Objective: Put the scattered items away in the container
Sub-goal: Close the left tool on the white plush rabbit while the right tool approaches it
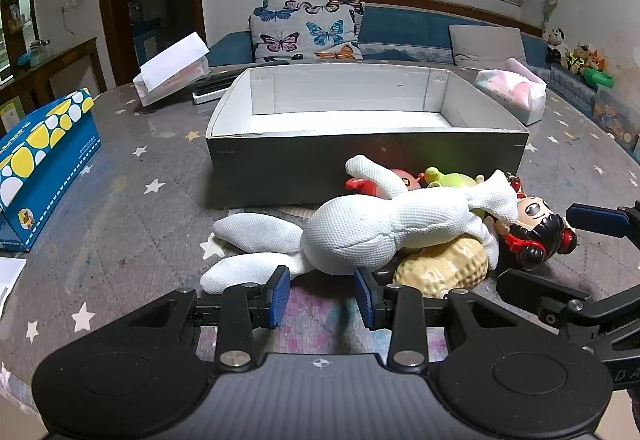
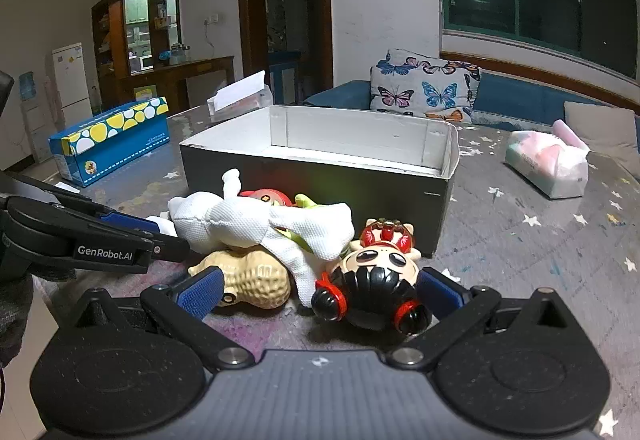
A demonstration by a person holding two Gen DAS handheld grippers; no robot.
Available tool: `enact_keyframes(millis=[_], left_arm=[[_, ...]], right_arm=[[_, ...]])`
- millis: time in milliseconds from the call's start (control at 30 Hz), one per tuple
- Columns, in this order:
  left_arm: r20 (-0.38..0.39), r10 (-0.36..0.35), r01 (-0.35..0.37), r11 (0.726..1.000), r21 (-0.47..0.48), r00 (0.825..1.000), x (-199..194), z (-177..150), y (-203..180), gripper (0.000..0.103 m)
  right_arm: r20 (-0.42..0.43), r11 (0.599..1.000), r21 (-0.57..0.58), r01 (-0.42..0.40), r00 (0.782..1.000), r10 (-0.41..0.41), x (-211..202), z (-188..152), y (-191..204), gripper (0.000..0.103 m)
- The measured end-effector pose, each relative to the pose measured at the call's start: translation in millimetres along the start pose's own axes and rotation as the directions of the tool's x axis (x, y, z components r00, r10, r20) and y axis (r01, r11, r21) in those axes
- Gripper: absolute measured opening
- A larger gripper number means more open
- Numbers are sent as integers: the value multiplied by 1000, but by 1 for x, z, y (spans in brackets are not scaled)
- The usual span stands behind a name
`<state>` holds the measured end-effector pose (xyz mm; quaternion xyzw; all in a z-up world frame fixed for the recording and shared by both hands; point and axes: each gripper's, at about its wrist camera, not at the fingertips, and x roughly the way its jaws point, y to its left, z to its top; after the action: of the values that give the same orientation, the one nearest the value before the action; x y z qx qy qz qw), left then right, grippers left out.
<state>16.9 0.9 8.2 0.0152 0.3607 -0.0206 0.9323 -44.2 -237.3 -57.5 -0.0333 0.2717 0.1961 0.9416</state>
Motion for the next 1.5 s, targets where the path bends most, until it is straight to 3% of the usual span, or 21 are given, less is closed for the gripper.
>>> enact_keyframes(millis=[833, 1233, 1500], left_arm=[[23, -51, 51, 998, 26, 998, -3, 11, 8, 38], [38, -113, 111, 992, 54, 993, -6, 16, 21, 38], [40, -210, 208, 977, 45, 977, -5, 23, 30, 38]], right_arm=[[-6, 997, -63, -43, 999, 42, 9, 18, 5, 102], [-19, 976, -189, -107, 994, 106, 21, 33, 20, 86], [-52, 938, -313, -152, 988, 143, 35, 38, 36, 75]])
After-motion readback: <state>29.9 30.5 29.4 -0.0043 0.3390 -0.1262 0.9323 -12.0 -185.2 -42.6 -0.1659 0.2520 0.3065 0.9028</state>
